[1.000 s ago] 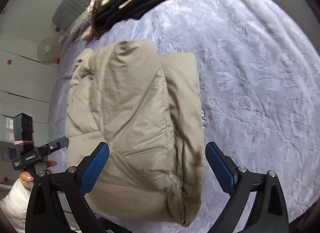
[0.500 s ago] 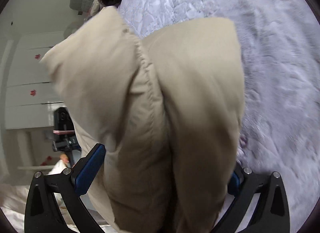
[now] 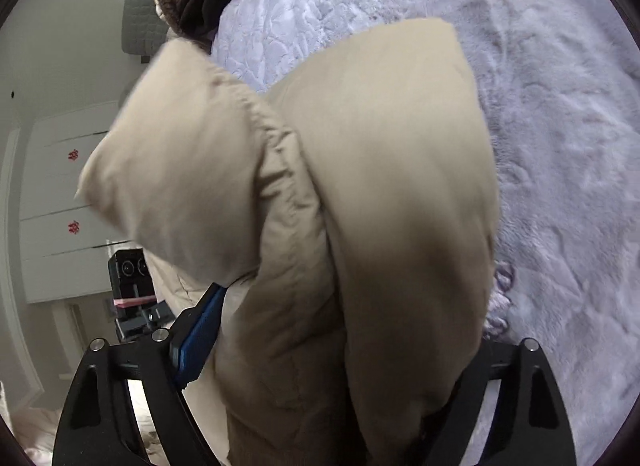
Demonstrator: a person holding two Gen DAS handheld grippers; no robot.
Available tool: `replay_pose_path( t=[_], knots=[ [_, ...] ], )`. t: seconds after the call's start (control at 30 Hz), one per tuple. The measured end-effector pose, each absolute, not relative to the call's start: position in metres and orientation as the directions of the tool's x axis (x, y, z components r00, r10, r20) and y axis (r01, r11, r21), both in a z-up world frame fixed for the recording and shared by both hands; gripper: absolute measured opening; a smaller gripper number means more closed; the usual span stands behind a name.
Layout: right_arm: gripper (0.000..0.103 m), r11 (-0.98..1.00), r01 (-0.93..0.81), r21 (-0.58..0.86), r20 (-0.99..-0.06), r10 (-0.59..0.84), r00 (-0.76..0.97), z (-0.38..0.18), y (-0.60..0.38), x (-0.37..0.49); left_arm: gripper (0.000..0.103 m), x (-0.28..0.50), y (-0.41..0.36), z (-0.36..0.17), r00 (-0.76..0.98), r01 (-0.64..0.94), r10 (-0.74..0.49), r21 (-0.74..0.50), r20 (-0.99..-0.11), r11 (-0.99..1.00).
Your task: Fold large clothes
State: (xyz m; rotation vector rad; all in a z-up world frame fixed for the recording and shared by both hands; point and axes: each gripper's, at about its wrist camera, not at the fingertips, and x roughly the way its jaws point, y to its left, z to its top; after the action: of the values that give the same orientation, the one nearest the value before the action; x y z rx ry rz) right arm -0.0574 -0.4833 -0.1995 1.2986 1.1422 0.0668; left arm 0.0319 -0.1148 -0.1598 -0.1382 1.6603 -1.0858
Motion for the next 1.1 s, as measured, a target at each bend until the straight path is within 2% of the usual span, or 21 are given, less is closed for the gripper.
replay_pose_path(
  t=[0.07,0.13,0.17,0.4,0.47,0.53,0.6,0.8,1.1],
  knots=[
    [0.092,0.419,0.551,0.722,-0.679,0.580,0.450,-0.193,-0.484,-0.058,0.095,0.030,-0.118,-0.165,-0.405,0.423,-0.567,-0.697,-0.717,0.579],
    [0.103,0.482,0.572,0.663,-0.740,0.534,0.408,-0.194,-0.489,-0.060,0.100,0.031,-0.120,-0.169,-0.412,0.420,-0.561,-0.696,-0.718,0.583],
    [0.103,0.489,0.567,0.663,-0.741,0.538,0.402,-0.197,-0.491,-0.060,0.101,0.031,-0.121,-0.173,-0.421,0.417,-0.557,-0.698,-0.716,0.582],
    [0.103,0.292,0.521,0.802,-0.560,0.670,0.487,-0.233,-0.495,-0.047,0.102,0.036,-0.135,-0.186,-0.446,0.400,-0.558,-0.713,-0.700,0.575],
    [0.098,0.265,0.497,0.827,-0.526,0.679,0.513,-0.231,-0.488,-0.045,0.095,0.036,-0.136,-0.178,-0.428,0.424,-0.565,-0.708,-0.706,0.564],
    [0.081,0.234,0.468,0.852,-0.488,0.680,0.548,-0.225,-0.484,-0.047,0.086,0.038,-0.131,-0.167,-0.410,0.439,-0.585,-0.713,-0.700,0.546],
    [0.075,0.228,0.456,0.860,-0.478,0.669,0.569,-0.216,-0.482,-0.050,0.081,0.037,-0.128,-0.158,-0.404,0.441,-0.605,-0.725,-0.686,0.529],
    [0.074,0.261,0.410,0.874,-0.473,0.648,0.596,-0.177,-0.464,-0.041,0.081,0.033,-0.119,-0.126,-0.393,0.466,-0.649,-0.749,-0.652,0.470],
    [0.074,0.267,0.354,0.896,-0.441,0.617,0.652,-0.144,-0.399,-0.009,0.081,0.085,-0.059,-0.083,-0.374,0.503,-0.677,-0.752,-0.634,0.426]
  ],
)
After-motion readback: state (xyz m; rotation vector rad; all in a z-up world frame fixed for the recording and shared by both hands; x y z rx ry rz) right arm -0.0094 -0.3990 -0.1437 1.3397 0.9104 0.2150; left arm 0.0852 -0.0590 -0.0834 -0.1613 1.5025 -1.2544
